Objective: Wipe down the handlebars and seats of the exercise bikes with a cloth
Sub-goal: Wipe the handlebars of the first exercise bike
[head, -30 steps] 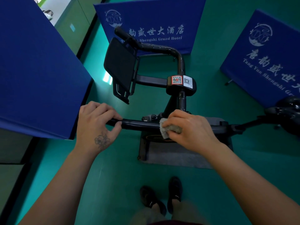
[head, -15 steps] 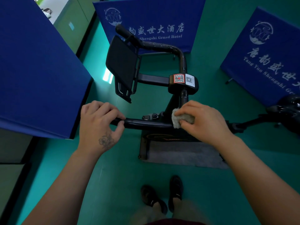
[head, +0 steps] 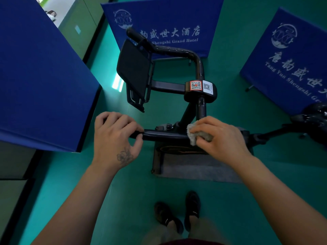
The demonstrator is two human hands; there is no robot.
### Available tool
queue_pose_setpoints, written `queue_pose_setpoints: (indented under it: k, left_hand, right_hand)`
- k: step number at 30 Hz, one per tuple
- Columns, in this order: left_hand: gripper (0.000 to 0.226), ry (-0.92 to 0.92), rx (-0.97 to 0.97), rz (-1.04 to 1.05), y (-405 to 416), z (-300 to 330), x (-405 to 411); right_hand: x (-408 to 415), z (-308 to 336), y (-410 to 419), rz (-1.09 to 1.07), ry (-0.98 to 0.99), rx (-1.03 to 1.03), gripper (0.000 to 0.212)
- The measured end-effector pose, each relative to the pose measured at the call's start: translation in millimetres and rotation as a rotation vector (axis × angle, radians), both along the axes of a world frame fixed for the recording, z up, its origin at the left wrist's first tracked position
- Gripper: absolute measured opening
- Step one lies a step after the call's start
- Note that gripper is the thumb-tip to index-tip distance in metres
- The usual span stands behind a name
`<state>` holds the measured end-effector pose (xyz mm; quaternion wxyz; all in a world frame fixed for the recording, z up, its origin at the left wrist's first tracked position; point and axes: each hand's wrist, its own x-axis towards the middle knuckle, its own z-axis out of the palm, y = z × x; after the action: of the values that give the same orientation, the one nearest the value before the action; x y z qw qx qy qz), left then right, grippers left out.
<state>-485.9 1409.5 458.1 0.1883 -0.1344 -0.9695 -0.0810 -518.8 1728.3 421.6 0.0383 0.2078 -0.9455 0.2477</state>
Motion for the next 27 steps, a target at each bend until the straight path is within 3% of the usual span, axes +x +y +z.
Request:
queue_pose_setpoints:
  k: [5,12,27]
  left_hand:
    - [0.013,-0.009,-0.004,-0.035,7.1,0.7,-0.1]
    - [0.034,-0.165,0.035,-0.229,46.8,-13.7,-8.7]
    - [0.030,-0.302,0.149,-0.179,55.0,-27.7,-23.1]
  right_hand:
    - [-12.0,0.4,8.6,-0.182,0.014,-0.020,0.023]
    - [22.7,-5.0,-8.8,-0.381,-0.010,-0.249,0.024]
    - [-36.1,-0.5,-16.3,-0.465,-0.071,-0.108,0.027]
